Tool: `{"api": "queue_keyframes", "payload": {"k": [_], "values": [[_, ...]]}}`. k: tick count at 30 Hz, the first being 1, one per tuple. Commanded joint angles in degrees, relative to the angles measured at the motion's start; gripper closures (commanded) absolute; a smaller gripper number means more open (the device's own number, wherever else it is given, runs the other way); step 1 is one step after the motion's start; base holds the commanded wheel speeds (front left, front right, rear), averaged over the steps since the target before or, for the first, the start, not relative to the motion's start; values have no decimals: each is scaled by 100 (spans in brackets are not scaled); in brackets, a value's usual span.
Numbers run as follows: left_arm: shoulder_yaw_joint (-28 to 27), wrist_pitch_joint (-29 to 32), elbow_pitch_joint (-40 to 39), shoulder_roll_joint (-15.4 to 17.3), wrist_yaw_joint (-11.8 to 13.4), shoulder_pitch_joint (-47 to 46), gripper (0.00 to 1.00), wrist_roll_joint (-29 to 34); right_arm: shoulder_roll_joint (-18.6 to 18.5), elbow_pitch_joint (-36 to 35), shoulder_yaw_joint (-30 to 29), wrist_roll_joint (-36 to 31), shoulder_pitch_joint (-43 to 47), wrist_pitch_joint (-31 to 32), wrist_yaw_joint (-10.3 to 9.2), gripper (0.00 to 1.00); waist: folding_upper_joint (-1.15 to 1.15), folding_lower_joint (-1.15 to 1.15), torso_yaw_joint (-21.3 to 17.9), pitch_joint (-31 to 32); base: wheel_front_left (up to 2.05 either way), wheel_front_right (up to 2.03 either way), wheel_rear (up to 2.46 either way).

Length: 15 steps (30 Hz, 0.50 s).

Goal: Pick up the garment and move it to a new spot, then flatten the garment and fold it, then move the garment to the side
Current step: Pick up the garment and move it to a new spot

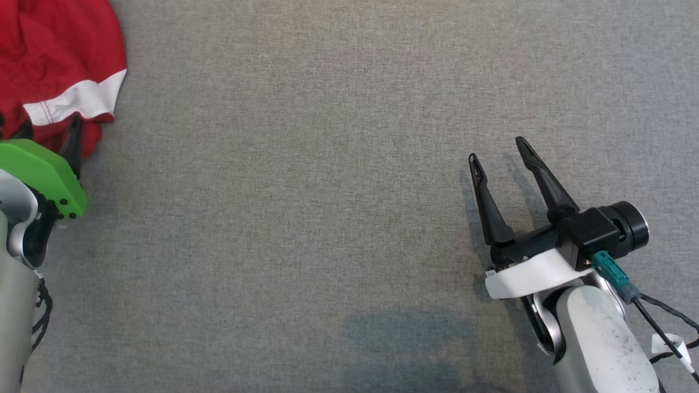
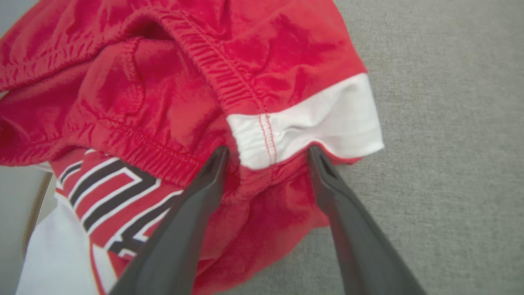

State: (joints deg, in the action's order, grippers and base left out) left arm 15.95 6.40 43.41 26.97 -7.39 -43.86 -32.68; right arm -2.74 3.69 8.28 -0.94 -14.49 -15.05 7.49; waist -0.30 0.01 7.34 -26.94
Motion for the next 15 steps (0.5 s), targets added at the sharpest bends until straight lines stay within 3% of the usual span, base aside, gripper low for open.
{"api": "queue_keyframes", "payload": {"k": [1,2,3,15], "values": [[-6,-47,54,-20,-9,-108,57,-40,-26,-8,-2,-47,-95,-15,0,0,30,-1,-34,-21,0,0,0],[11,-58,105,-23,-9,-129,93,-73,-26,-7,-5,-49,-98,-15,0,0,30,-1,-45,-20,0,0,0],[14,-92,160,-24,-10,-158,100,-103,-26,-6,-7,-56,-100,-15,0,0,30,-1,-55,-19,0,0,0],[163,-548,201,143,-9,-490,100,-440,-26,45,-79,32,-43,-15,0,0,30,-1,-29,244,0,0,0]]}}
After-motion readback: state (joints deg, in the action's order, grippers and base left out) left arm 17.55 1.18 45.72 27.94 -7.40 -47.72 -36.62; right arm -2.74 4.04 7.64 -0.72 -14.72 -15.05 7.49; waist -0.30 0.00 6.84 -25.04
